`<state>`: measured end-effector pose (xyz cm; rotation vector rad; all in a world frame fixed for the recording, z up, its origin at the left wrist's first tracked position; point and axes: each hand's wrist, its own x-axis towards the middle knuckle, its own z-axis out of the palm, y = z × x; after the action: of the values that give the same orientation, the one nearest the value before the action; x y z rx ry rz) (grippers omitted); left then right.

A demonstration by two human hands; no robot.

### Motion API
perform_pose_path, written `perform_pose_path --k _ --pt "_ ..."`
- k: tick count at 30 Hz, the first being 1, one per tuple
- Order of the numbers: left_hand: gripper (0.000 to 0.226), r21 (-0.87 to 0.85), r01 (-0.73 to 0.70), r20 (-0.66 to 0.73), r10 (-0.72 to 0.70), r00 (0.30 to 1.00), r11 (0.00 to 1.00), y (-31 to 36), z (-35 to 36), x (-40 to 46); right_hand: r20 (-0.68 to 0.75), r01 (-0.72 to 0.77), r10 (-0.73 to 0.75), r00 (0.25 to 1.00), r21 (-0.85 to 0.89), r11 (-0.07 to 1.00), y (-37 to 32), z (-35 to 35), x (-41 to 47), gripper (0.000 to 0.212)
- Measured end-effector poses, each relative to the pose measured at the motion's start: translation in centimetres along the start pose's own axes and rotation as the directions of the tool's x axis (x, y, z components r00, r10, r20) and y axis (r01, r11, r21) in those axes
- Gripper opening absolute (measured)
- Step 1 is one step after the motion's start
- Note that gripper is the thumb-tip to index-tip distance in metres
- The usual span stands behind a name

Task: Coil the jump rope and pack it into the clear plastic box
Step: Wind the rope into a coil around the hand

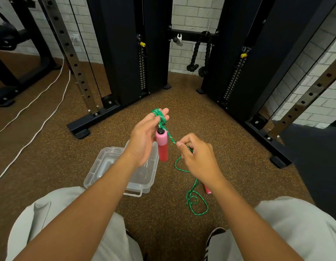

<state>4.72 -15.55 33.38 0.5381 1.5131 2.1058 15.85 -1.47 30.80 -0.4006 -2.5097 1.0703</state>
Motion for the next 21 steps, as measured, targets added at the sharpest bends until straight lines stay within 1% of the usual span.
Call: perform_pose_path --k 2,4,5,6,10,12,14,16,21 --pt "0.032 0.215 -0.025 0.064 0.011 0.998 0.976 -0.4 0.3 -0.2 0.022 0.043 -0.043 0.999 -0.024 0.999 -0.4 -0.3 0.1 0.022" --pt "0.031 0.449 -0.053 0.139 -0.011 0.990 0.892 -0.9 0.6 -0.5 -0.007 0.094 -0.094 0.996 -0.026 0.995 -0.9 -0.9 0.2 0.024" --pt "0.028 0.521 -0.061 0.162 -0.029 0.986 0.851 -1.2 0.7 -0.6 -0.031 0.110 -0.110 0.993 -0.013 0.994 -1.2 -1.4 0.3 0.023" --pt "0.027 0.552 -0.055 0.177 -0.052 0.983 0.832 -1.3 0.7 -0.7 -0.047 0.119 -0.119 0.992 0.006 0.993 -1.4 -2.0 0.4 0.021" --pt "0.041 0.557 -0.043 0.263 -0.127 0.956 0.829 -1.7 0.6 -0.6 -0.029 0.079 -0.077 0.997 0.111 0.991 -1.8 -3.9 1.0 0.015" --pt "0.034 0.506 0.017 0.304 -0.197 0.932 0.862 -1.9 0.7 -0.6 -0.024 0.043 -0.040 0.999 0.137 0.990 -1.6 -4.6 1.3 0.014" --pt "0.028 0.448 0.062 0.345 -0.236 0.908 0.892 -2.0 1.0 -0.7 -0.005 -0.015 0.016 1.000 0.206 0.979 -1.0 -5.1 1.5 0.013" --pt "0.027 0.378 0.093 0.373 -0.244 0.895 0.921 -1.9 1.1 -0.9 0.019 -0.054 0.051 0.999 0.262 0.963 -0.4 -5.1 1.5 0.013" --pt "0.023 0.249 0.144 0.379 -0.233 0.896 0.958 -1.5 1.3 -1.0 0.048 -0.098 0.087 0.995 0.334 0.938 0.2 -3.8 1.4 0.020"
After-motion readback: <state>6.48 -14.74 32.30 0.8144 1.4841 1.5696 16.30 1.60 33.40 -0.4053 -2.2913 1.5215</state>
